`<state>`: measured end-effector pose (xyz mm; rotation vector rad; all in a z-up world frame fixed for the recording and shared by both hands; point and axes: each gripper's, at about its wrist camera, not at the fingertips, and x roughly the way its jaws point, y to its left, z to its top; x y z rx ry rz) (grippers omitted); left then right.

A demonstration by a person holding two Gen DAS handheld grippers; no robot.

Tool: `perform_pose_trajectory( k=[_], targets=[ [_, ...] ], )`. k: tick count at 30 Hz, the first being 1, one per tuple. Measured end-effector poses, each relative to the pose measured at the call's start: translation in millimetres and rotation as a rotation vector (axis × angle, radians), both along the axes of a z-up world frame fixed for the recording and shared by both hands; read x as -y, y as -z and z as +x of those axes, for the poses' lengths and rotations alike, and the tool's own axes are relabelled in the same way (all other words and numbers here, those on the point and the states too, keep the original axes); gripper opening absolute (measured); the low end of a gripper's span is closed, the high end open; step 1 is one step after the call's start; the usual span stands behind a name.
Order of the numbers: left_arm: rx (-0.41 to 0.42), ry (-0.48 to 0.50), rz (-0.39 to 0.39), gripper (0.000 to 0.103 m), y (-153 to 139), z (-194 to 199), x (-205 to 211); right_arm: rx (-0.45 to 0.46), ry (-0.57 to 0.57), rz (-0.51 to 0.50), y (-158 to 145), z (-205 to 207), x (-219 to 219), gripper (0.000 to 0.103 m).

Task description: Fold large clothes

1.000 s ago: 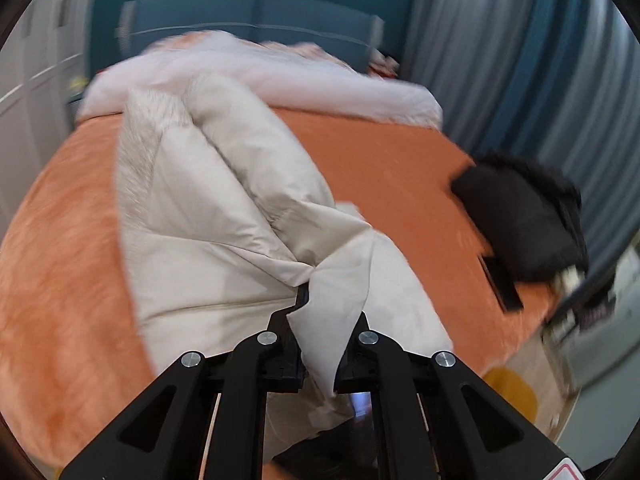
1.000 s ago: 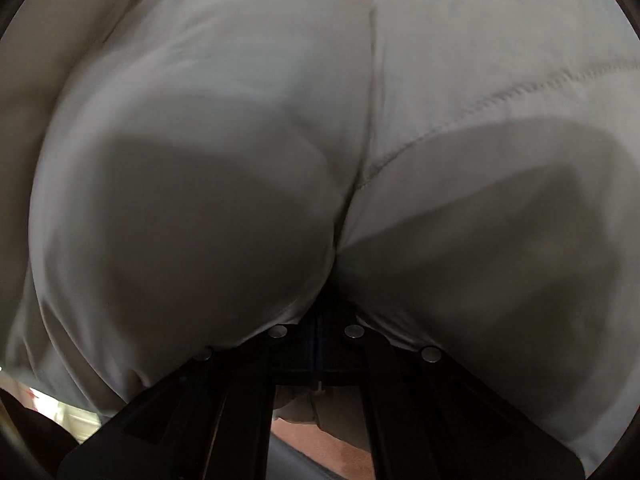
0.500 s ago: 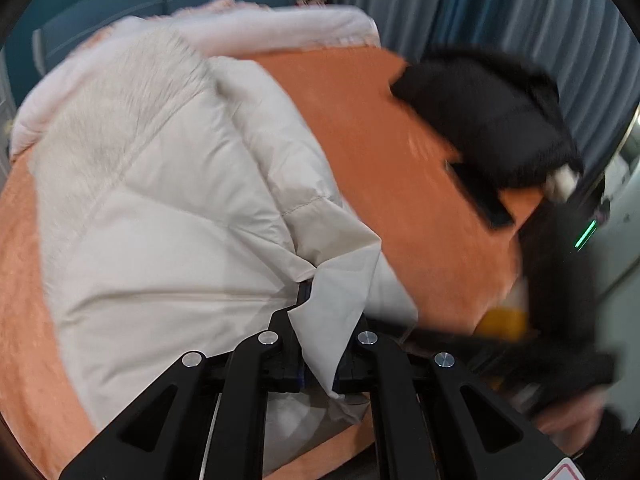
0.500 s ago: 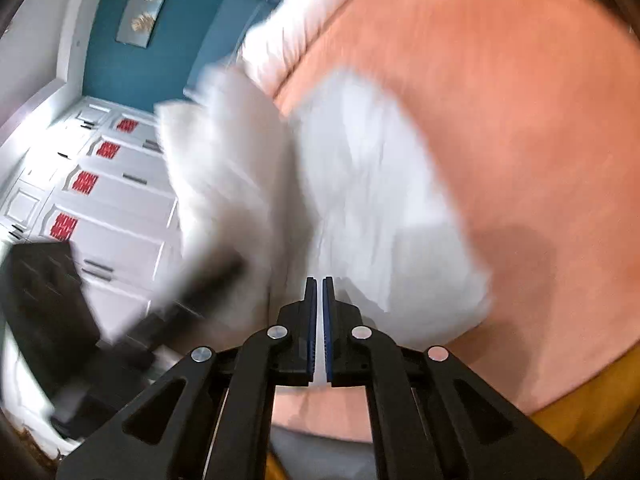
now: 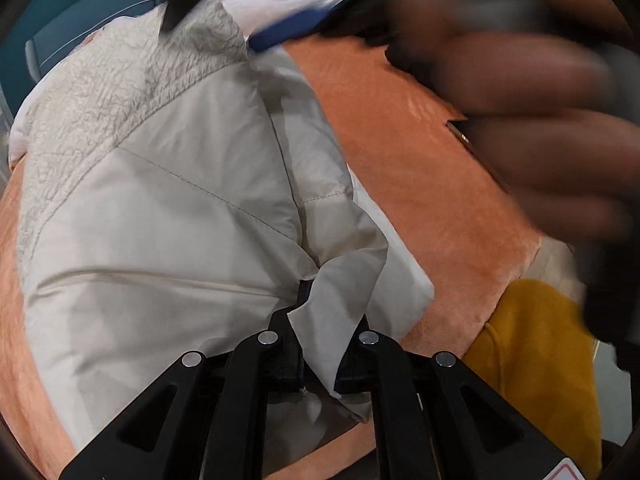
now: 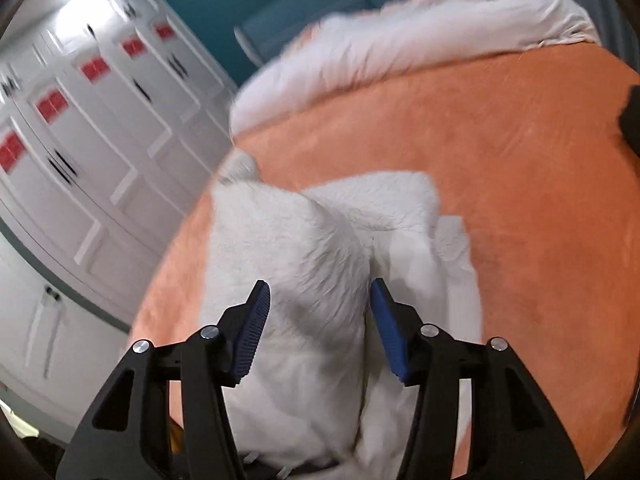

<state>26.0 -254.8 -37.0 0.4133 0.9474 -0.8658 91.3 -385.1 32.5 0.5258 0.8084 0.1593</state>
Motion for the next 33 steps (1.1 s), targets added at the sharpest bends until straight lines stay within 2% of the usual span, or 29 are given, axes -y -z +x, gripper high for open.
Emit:
perform_pose_trajectory(
  k=[3, 5, 7, 9, 12, 18, 21, 26, 29, 33],
  targets=[
    [0.010, -0.023, -0.057, 0.013, -24.5, -3.3, -18.2, -0.003, -0.019, 0.009, 10.0, 14.9, -7.2, 0.016],
    [0.007, -0.018, -0.111, 0.019, -43.5, -6.2, -32.3, 0.014, 0.008, 0.003, 9.9, 6.1, 2.7, 0.011],
    [0.033, -0.037, -0.159, 0.029, -67.1, -8.3, -48.8, 0.023, 0.057, 0.001, 8.4, 2.7, 7.5, 0.011],
    [0.072, -0.062, -0.188, 0.029, -86.2, -7.2, -60.2, 0.009, 0.096, 0.001, 15.6, -1.2, 10.6, 0.011],
    [0.104, -0.113, -0.173, 0.029, -100.7, 6.0, -65.5, -0.022, 0.163, 0.023, 32.6, -11.8, 33.6, 0.011],
    [0.122, -0.233, -0.092, 0.029, -94.0, 54.1, -60.2, -0.087, 0.212, 0.053, 73.8, -9.3, 51.4, 0.014],
    [0.140, -0.254, -0.044, 0.029, -82.7, 65.6, -48.0, -0.099, 0.230, 0.081, 88.2, -7.3, 55.8, 0.015],
    [0.121, -0.268, -0.002, 0.029, -62.1, 82.3, -34.9, -0.105, 0.244, 0.111, 107.6, -6.7, 63.1, 0.015],
    [0.143, -0.271, 0.009, 0.034, -52.1, 85.5, -21.0, -0.100, 0.247, 0.167, 116.9, -8.4, 68.1, 0.015],
    [0.185, -0.264, 0.027, 0.047, -39.1, 83.3, -10.0, -0.083, 0.260, 0.228, 127.0, -8.8, 70.9, 0.016]
  ],
)
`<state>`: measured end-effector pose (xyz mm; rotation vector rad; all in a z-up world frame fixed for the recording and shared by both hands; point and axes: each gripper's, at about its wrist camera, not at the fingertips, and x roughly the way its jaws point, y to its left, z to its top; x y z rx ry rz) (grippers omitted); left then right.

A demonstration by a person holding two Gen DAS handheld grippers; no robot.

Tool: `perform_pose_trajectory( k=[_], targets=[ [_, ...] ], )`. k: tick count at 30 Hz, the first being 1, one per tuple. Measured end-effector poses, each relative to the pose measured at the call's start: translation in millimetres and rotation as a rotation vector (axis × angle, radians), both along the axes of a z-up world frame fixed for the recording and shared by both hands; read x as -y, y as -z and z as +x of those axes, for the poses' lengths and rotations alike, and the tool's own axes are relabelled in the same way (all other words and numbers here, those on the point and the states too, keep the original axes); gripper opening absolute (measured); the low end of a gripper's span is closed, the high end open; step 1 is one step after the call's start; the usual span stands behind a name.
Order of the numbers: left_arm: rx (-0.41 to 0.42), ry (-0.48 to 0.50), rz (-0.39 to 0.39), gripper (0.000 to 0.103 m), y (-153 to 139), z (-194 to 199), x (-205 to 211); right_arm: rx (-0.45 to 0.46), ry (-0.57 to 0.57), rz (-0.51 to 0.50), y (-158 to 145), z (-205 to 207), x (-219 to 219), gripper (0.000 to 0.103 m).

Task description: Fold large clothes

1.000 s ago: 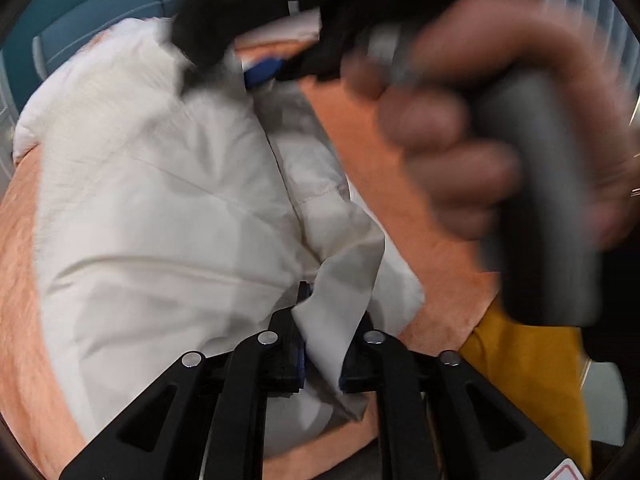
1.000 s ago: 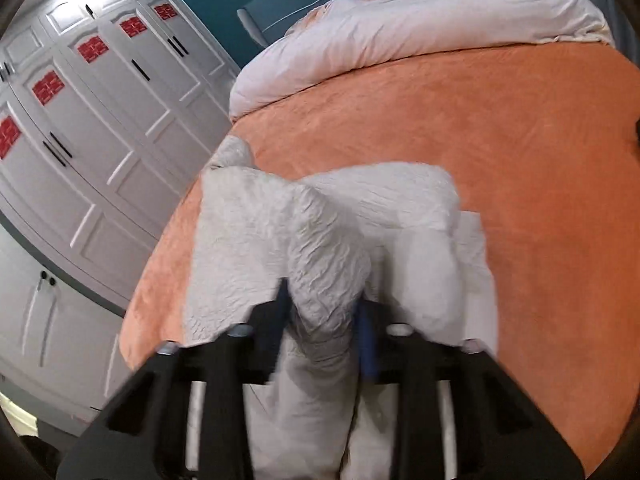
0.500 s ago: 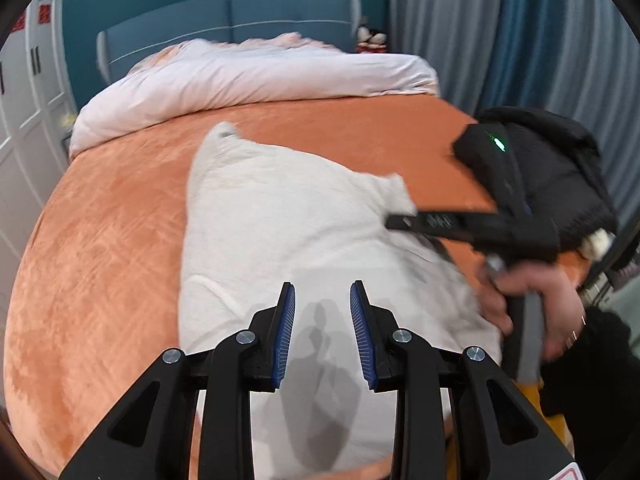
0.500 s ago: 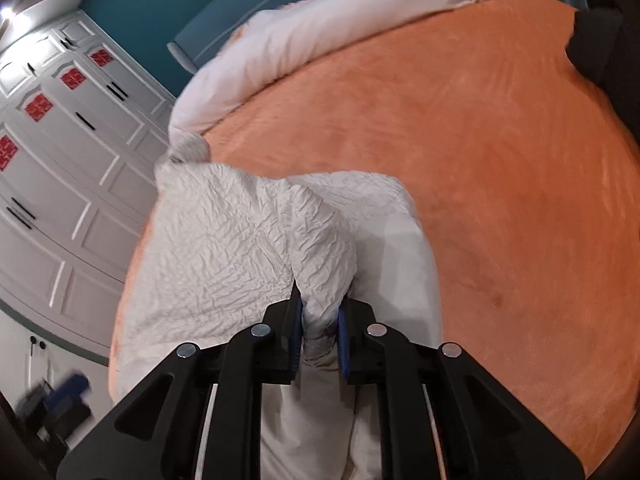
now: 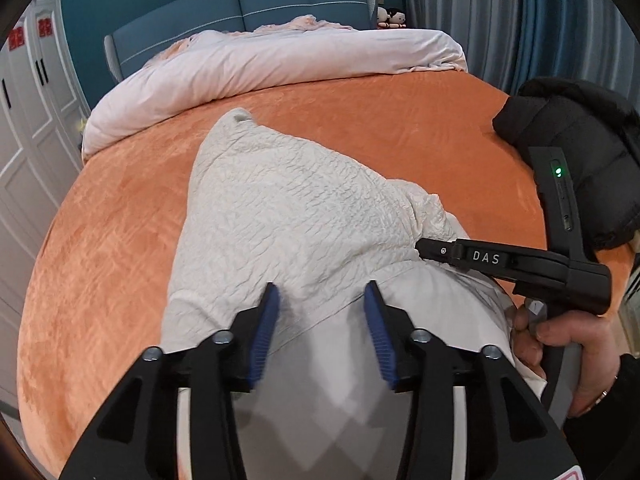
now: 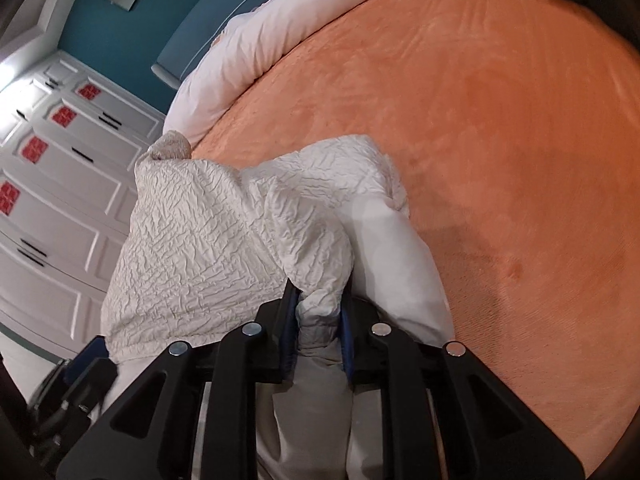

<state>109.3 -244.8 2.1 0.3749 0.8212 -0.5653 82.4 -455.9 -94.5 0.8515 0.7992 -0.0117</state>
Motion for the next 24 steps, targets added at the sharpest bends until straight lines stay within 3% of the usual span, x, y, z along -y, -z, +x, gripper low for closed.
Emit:
perform_pose_trajectory(
  k=[6, 9, 12, 16, 19, 21, 24],
  targets=[
    [0.072, -0.022, 0.018, 0.059, 23.1, -1.1, 2.5, 0.028, 0.018, 0.060, 1.1, -4.9, 6.4, 0.020],
    [0.085, -0.030, 0.007, 0.059, 26.4, -1.4, -4.6, 0.035, 0.078, -0.019, -32.9, -19.3, 2.7, 0.024],
    [0.070, -0.042, -0.041, 0.062, 20.5, 0.3, -14.9, 0.110, 0.090, -0.121, -79.5, -31.1, -9.5, 0.024],
    [0.014, -0.110, -0.130, 0.065, -6.3, 4.7, -40.5, 0.107, 0.077, -0.264, -121.4, -31.1, -34.5, 0.024],
    [-0.012, -0.180, -0.203, 0.075, -27.9, 14.2, -71.4, 0.028, 0.092, -0.331, -121.3, -43.0, -48.1, 0.025],
    [-0.054, -0.219, -0.226, 0.076, -32.2, 22.2, -90.2, 0.021, 0.076, -0.293, -111.4, -61.6, -54.3, 0.031],
    [-0.182, -0.249, -0.291, 0.076, -23.5, 27.4, -124.8, -0.048, 0.031, -0.207, -75.6, -98.9, -70.0, 0.032]
  ],
)
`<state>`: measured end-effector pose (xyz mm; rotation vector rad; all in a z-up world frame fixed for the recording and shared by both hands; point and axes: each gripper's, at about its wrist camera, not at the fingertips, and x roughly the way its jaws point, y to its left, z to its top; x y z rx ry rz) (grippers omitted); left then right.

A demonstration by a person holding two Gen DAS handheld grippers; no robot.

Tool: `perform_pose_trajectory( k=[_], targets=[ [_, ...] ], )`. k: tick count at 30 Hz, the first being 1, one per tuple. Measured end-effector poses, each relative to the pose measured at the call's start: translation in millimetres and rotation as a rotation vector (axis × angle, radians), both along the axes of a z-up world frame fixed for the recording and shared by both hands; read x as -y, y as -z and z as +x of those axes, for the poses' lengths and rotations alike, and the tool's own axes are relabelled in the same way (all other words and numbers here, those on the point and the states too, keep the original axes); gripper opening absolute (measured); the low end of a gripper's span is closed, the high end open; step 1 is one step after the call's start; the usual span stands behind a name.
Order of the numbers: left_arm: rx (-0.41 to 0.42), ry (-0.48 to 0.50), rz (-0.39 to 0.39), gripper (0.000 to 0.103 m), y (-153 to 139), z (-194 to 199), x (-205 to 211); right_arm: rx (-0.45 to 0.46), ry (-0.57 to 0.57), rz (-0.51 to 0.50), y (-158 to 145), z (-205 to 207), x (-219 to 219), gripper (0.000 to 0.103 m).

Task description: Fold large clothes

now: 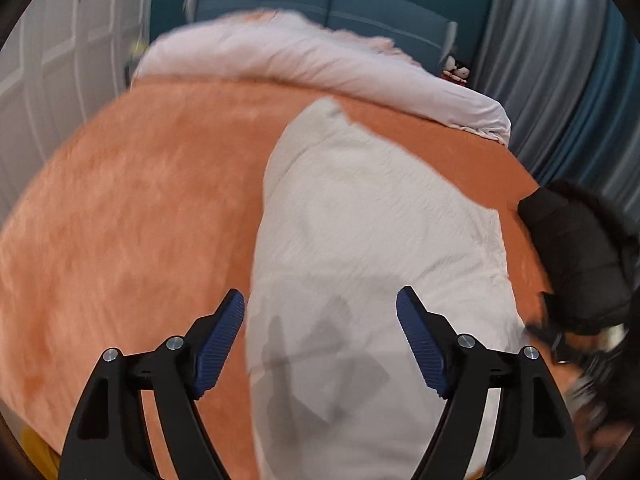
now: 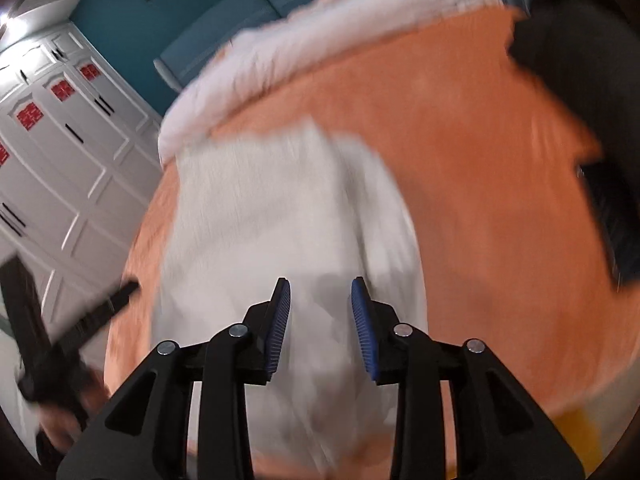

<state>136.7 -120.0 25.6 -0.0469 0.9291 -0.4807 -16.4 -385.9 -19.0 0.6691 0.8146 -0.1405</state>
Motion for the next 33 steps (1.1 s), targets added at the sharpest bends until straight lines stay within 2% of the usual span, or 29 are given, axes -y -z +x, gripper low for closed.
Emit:
perform_pose_trajectory(
  k=[2, 3, 5, 7, 9, 11, 12, 14, 16, 17, 18, 19, 20, 22, 24, 26, 28, 29, 32, 33],
  targets=[
    [-0.076, 0.014, -0.067, 0.076, 11.5, -8.7, -19.2, -0.054, -0.009, -0.021, 19.4, -14.7, -3.9, 0.032],
    [-0.116, 0.031, -0.090, 0.076, 19.0, -17.3, -26.9, -0.095, 0.002, -0.032, 34.8, -23.4, -0.4, 0.036],
    [-0.162, 0.058, -0.094, 0.076, 30.4, -37.7, -36.4, -0.113, 0.032, 0.014, 49.1, -34.9, 9.5, 0.051],
    [-0.175, 0.098, -0.079, 0.076, 37.6, -63.5, -42.6, -0.088, 0.062, 0.093, 48.0, -43.5, 19.4, 0.050],
    [-0.186, 0.147, -0.056, 0.078, 44.6, -88.6, -45.4, -0.034, 0.066, 0.074, 28.0, -47.1, 18.6, 0.051],
    [-0.190, 0.176, -0.001, 0.081, 56.1, -101.6, -46.8, 0.021, 0.032, 0.068, 10.5, -46.2, 13.6, 0.052],
    [-0.189, 0.185, 0.028, 0.081, 62.7, -105.4, -46.6, 0.037, 0.015, 0.082, 6.5, -44.0, 12.2, 0.058],
    [-0.170, 0.191, 0.091, 0.081, 77.4, -109.1, -40.8, 0.037, -0.011, 0.139, 9.6, -34.1, 9.2, 0.067],
    [-0.143, 0.164, 0.105, 0.080, 84.8, -104.9, -38.6, -0.025, -0.019, 0.148, 23.6, -20.9, 3.0, 0.069],
    [-0.127, 0.161, 0.103, 0.080, 86.6, -101.9, -38.2, -0.046, -0.022, 0.150, 28.9, -15.5, -0.9, 0.058],
    [-0.116, 0.149, 0.123, 0.066, 87.4, -99.7, -35.4, -0.048, -0.029, 0.176, 33.0, -9.7, -4.1, 0.030],
    [-0.125, 0.159, 0.118, 0.046, 86.6, -94.4, -32.7, -0.035, -0.029, 0.196, 31.0, -7.1, -5.5, 0.009],
    [-0.141, 0.164, 0.102, 0.039, 85.0, -90.5, -33.9, 0.024, -0.035, 0.218, 19.0, -8.3, -4.4, 0.000],
    [-0.161, 0.145, 0.066, 0.032, 74.1, -86.8, -39.4, 0.167, 0.003, 0.182, -18.5, -27.6, 2.7, 0.000],
    [-0.139, 0.141, 0.075, 0.026, 66.1, -89.7, -42.9, 0.217, 0.062, 0.139, -43.1, -49.6, 13.9, 0.000],
    [-0.139, 0.148, 0.078, 0.022, 65.2, -92.4, -42.5, 0.145, 0.079, 0.091, -33.7, -62.2, 28.9, 0.000],
    [-0.128, 0.150, 0.117, 0.022, 70.6, -93.8, -37.4, -0.039, 0.055, 0.020, 7.1, -59.1, 27.7, 0.000],
    [-0.119, 0.150, 0.139, 0.022, 71.6, -94.2, -35.2, -0.072, 0.067, 0.016, 16.8, -62.3, 22.8, 0.000],
    [-0.088, 0.146, 0.181, 0.023, 65.5, -99.6, -32.2, 0.005, 0.092, -0.018, -1.4, -69.7, 13.0, 0.005],
    [-0.096, 0.142, 0.175, 0.023, 64.7, -99.1, -34.3, 0.024, 0.088, -0.043, -11.0, -68.3, 11.3, 0.013]
  ],
)
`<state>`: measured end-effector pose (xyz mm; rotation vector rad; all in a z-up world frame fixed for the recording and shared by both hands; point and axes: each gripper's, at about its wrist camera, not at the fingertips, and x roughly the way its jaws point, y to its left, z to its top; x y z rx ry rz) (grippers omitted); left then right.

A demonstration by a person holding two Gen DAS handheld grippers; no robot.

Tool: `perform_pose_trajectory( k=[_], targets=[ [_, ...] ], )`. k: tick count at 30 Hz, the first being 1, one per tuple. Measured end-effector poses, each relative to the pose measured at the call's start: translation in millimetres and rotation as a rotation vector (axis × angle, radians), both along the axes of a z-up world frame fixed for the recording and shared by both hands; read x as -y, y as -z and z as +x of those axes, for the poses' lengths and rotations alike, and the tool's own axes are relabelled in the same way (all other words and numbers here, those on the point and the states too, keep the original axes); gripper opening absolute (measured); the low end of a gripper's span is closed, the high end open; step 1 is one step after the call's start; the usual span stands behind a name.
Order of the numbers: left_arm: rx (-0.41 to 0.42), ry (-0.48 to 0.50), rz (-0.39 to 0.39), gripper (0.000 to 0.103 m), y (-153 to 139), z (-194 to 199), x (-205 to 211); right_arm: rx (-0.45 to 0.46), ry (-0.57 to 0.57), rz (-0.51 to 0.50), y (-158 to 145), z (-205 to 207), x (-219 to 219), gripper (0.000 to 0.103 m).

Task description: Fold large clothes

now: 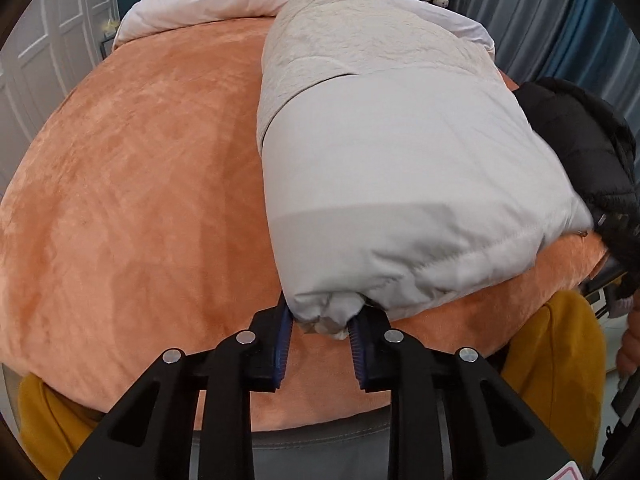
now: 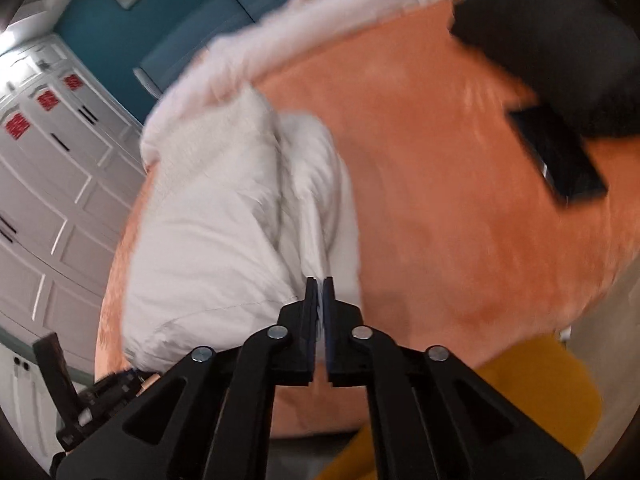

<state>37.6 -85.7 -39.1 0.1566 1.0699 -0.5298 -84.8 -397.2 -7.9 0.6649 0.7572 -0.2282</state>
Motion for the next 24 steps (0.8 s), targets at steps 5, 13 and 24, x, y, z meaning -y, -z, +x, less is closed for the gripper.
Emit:
perform_pose_trajectory(
  k=[5, 13, 24],
  targets=[
    [-0.016, -0.018, -0.011, 0.028, 1.7, 4.7, -5.5, 0.118, -0.082, -0.085, -33.4, 15.1, -13.7, 0.055],
    [0.007, -0.021, 0.016, 0.028, -0.8, 3.1, -3.0, 0.038, -0.156, 0.095, 12.9, 63.0, -8.1, 0.000],
    [0.027, 0.121, 0.038, 0.030, -5.5, -16.2, 23.6, -0.179, -0.028, 0.038, 105.4, 20.8, 11.3, 0.000]
  ],
)
